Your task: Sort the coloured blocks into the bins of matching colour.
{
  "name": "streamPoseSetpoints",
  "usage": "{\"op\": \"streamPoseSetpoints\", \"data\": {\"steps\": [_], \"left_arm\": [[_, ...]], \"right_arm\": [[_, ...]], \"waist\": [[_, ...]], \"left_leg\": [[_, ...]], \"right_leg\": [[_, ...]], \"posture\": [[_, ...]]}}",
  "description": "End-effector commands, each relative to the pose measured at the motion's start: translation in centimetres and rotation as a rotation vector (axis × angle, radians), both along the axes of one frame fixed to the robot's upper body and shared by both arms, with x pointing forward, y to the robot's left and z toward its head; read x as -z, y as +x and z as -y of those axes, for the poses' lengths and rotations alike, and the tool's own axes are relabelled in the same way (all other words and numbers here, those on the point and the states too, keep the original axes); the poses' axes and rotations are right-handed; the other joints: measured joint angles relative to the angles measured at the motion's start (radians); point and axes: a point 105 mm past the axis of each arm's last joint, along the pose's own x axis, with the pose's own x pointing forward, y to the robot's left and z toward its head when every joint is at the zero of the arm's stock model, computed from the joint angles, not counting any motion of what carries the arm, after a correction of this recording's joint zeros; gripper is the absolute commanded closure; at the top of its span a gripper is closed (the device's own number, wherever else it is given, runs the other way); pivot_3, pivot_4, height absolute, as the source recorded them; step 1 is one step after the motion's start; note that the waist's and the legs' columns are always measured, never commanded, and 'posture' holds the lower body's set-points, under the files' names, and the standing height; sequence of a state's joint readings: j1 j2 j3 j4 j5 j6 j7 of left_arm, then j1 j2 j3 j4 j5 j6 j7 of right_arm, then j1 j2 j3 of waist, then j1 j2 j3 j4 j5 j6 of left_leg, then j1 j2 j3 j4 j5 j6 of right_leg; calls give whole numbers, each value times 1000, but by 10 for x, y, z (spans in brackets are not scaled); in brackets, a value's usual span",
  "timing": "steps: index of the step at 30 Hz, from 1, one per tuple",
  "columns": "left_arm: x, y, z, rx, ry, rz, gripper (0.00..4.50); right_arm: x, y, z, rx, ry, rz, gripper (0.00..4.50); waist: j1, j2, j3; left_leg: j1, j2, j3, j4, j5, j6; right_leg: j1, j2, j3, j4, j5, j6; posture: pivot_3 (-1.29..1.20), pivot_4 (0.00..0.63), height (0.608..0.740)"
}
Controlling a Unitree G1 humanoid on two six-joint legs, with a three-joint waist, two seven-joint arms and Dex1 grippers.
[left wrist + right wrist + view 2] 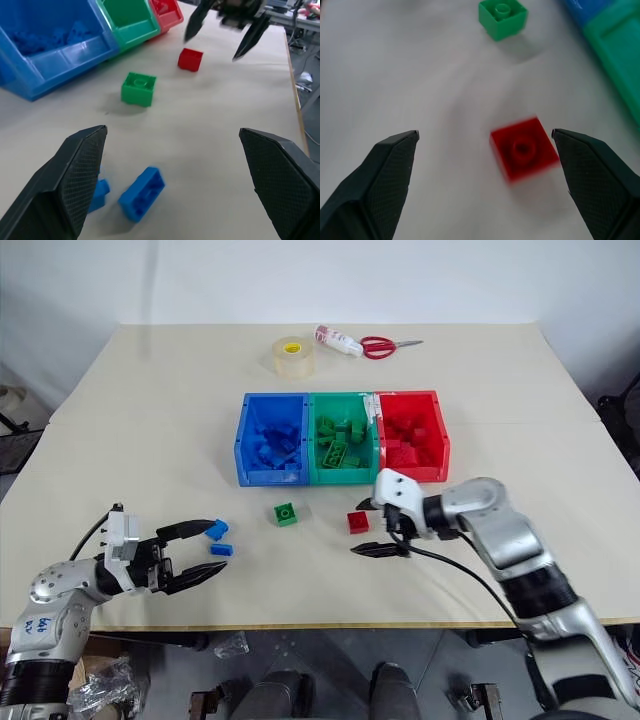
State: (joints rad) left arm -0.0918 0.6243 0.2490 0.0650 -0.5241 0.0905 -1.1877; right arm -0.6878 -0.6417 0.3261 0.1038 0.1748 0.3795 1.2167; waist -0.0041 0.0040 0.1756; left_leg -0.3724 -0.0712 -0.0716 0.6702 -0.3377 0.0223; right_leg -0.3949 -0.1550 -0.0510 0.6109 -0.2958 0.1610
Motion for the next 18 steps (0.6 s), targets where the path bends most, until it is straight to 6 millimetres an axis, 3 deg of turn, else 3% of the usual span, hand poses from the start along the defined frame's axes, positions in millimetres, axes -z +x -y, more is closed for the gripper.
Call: {"op": "streamPoseSetpoints", "data": {"steps": [1,2,5,12,18], "left_arm": [[-10,-6,4,-6,-27,43,0],[-10,-8,4,-13,-29,44,0],[-9,-11,3,-31,-32,43,0],[-6,-13,3,-46,-40,36,0],[-9,-6,4,-31,-38,47,0]], "right_arm": [[7,10,-8,-48,-57,29,47],[9,10,-11,-71,-66,26,47],[12,16,-14,-70,-70,39,623],[2,16,-10,-60,-32,60,3034],[-30,18,1,15,69,119,3021]], "waist": [[-3,0,0],[-2,0,0],[-3,0,0],[-3,0,0],[0,0,0]], "left_leg": [[0,0,0,0,0,0],[0,0,0,0,0,0],[0,1,0,-1,0,0],[0,1,0,0,0,-1],[0,1,0,0,0,-1]], "right_leg": [[0,0,0,0,0,0],[0,0,0,0,0,0],[0,1,0,0,0,0],[0,2,0,0,0,0],[0,2,0,0,0,0]], "posture": [[0,150,740],[0,150,740],[0,150,740],[0,150,740],[0,150,740]]}}
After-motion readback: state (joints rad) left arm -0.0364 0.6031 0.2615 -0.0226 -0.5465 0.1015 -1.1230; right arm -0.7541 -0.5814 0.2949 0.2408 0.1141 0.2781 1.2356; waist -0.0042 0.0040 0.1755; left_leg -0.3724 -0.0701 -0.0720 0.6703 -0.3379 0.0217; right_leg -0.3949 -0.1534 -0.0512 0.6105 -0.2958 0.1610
